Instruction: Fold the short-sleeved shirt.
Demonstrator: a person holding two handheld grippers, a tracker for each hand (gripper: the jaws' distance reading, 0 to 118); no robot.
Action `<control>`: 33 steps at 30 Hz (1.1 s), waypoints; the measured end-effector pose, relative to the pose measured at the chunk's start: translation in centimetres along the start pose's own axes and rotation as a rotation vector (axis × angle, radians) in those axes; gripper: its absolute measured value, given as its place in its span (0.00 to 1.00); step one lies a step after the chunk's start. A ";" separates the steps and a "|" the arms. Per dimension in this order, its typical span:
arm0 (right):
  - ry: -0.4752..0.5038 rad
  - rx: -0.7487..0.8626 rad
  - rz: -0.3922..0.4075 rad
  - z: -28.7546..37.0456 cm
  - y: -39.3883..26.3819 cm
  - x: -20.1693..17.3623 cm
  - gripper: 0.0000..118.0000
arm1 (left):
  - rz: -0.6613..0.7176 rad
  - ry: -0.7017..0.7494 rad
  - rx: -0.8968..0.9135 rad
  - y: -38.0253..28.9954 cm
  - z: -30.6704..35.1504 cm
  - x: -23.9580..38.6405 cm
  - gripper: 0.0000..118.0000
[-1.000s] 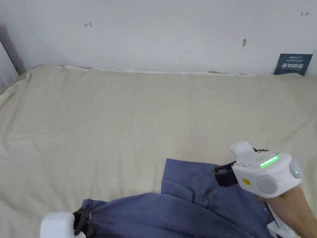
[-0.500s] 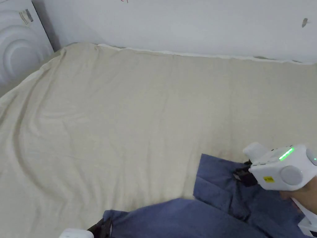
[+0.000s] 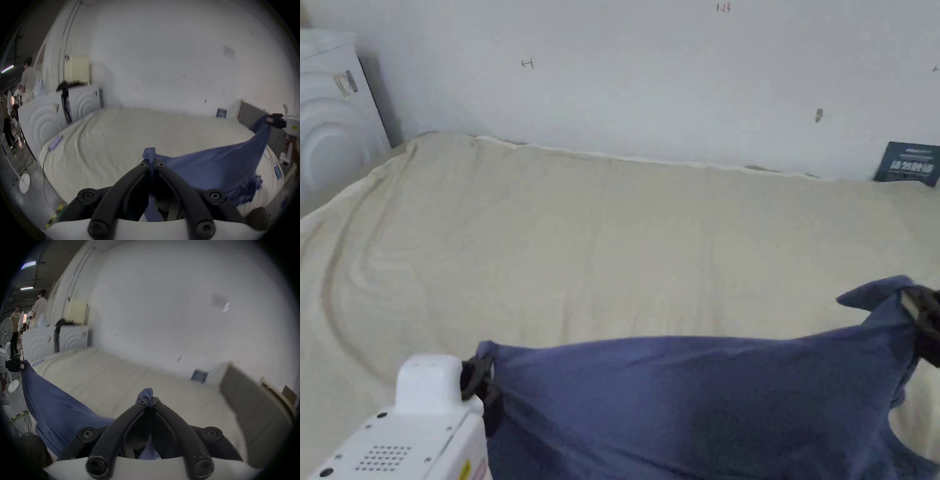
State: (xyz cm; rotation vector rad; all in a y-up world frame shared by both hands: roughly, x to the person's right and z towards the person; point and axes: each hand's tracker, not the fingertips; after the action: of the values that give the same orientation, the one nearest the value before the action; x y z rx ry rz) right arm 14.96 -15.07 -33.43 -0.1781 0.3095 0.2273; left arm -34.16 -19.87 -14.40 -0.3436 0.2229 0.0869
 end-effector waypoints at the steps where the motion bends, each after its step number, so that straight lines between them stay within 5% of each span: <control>1: -0.029 0.045 -0.020 2.4 2.0 1.5 0.00 | -0.015 0.001 0.053 1.7 0.8 0.2 0.02; 5: -0.177 0.180 -0.155 11.0 10.6 6.0 0.00 | 0.044 -0.051 0.237 10.0 3.7 0.1 0.02; 8: -0.194 0.248 -0.247 14.1 16.1 8.1 0.00 | 0.036 -0.087 0.329 16.5 4.4 0.9 0.02; 15: -0.254 0.303 -0.242 12.0 23.0 10.0 0.00 | 0.110 -0.179 0.352 28.1 1.2 3.5 0.02; 23: -0.344 0.315 -0.212 4.2 26.7 10.9 0.00 | 0.059 -0.163 0.416 33.2 -3.3 4.0 0.02; 26: -0.307 0.338 -0.416 2.3 28.5 11.5 0.00 | -0.021 -0.035 0.371 35.1 -5.6 4.3 0.02; 31: -0.370 0.326 -0.243 -1.4 31.9 10.4 0.00 | 0.005 -0.069 0.392 36.9 -9.0 4.0 0.02; 33: -0.401 0.324 -0.231 -3.0 32.2 10.1 0.00 | 0.003 -0.094 0.403 37.4 -10.7 3.8 0.02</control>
State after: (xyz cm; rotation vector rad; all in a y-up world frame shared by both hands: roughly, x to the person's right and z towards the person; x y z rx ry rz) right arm 15.51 17.16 -43.93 0.1522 -0.0757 -0.0199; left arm -37.21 11.69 -37.18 0.0623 0.1432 0.0585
